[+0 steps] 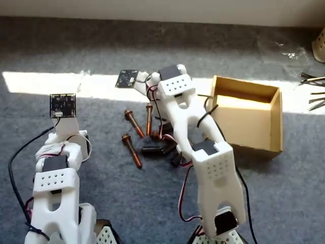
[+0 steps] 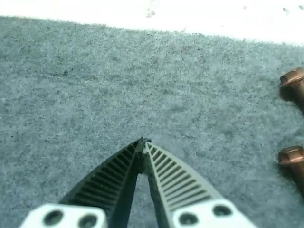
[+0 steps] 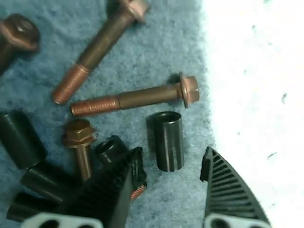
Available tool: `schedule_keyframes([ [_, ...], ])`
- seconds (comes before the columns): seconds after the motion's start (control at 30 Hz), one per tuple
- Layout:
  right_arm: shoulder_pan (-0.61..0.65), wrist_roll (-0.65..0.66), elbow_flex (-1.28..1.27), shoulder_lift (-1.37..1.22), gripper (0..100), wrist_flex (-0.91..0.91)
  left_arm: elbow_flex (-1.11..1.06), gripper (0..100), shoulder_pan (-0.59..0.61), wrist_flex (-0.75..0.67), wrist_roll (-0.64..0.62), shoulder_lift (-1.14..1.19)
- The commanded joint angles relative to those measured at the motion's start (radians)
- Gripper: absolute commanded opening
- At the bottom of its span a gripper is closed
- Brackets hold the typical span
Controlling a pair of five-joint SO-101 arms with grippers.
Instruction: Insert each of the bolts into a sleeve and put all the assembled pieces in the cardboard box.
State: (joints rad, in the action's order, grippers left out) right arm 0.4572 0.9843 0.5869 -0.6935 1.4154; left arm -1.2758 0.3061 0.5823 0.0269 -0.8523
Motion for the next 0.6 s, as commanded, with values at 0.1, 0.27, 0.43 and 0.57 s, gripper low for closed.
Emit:
schedule_keyframes([
  [0.1, 0.007, 0.012, 0.05, -0.018, 19.5, 0.005, 0.007, 1, 0.015, -0.018, -0.006, 0.002],
  [0.27, 0.01, 0.008, 0.051, -0.056, 18.2, 0.004, 0.007, 1, 0.015, -0.018, -0.006, 0.002],
  [0.43, 0.01, 0.011, 0.051, -0.082, 12.2, 0.004, 0.007, 1, 0.015, -0.018, -0.006, 0.002],
  [0.57, 0.008, 0.008, 0.051, -0.102, 12.0, 0.004, 0.007, 1, 0.015, -0.018, -0.006, 0.002],
])
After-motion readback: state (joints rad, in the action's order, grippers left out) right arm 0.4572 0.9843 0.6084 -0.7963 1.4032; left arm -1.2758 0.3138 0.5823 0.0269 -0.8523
